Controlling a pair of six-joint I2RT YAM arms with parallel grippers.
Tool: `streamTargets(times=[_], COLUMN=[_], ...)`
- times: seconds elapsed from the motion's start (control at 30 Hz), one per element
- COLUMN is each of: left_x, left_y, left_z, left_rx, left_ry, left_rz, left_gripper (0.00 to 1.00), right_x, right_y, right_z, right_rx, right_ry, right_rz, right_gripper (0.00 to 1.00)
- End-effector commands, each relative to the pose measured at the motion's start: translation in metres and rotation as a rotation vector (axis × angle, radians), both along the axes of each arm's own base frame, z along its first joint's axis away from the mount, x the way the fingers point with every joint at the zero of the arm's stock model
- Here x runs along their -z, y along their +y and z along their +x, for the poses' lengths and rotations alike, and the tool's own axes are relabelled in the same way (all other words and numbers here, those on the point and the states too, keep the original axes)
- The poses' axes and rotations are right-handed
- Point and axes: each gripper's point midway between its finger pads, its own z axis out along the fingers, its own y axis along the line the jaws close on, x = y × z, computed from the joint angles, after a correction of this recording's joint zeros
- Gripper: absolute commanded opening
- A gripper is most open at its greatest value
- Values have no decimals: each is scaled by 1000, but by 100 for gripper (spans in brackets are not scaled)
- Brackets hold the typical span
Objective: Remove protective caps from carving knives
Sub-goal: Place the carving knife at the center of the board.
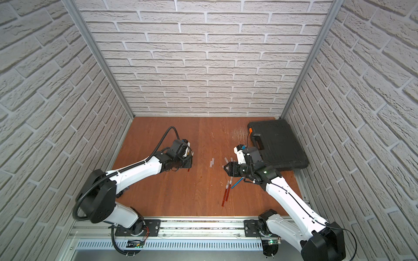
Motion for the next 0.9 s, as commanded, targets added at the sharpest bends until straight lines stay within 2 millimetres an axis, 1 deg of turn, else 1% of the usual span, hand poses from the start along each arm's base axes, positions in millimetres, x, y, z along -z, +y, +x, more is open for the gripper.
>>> streamTargets(times=[0.0, 0.1, 0.23, 0.4, 0.57, 0.87], left_x=[2, 5, 11, 20, 27, 42], left_y=[2, -2, -7, -10, -11, -6], left_z=[8, 14, 21, 29, 36, 51], left_rx=[22, 33, 39, 45, 45, 13], left_ry=[-6, -2, 1, 11, 15, 24], left_rz=[51, 64, 73, 91, 105, 122], left_gripper=[3, 3, 3, 3, 3, 3], right_x=[-3, -5, -6, -6, -7, -7], right_y=[4, 3, 3, 0, -2, -5], right_z=[-2, -2, -3, -3, -4, -3], right_rx=[-21, -18, -21, -18, -16, -15], right_ry=[-21, -30, -32, -31, -36, -44], right_rz=[17, 17, 13, -2, -15, -36], right_gripper=[74, 86, 93, 99, 100, 100])
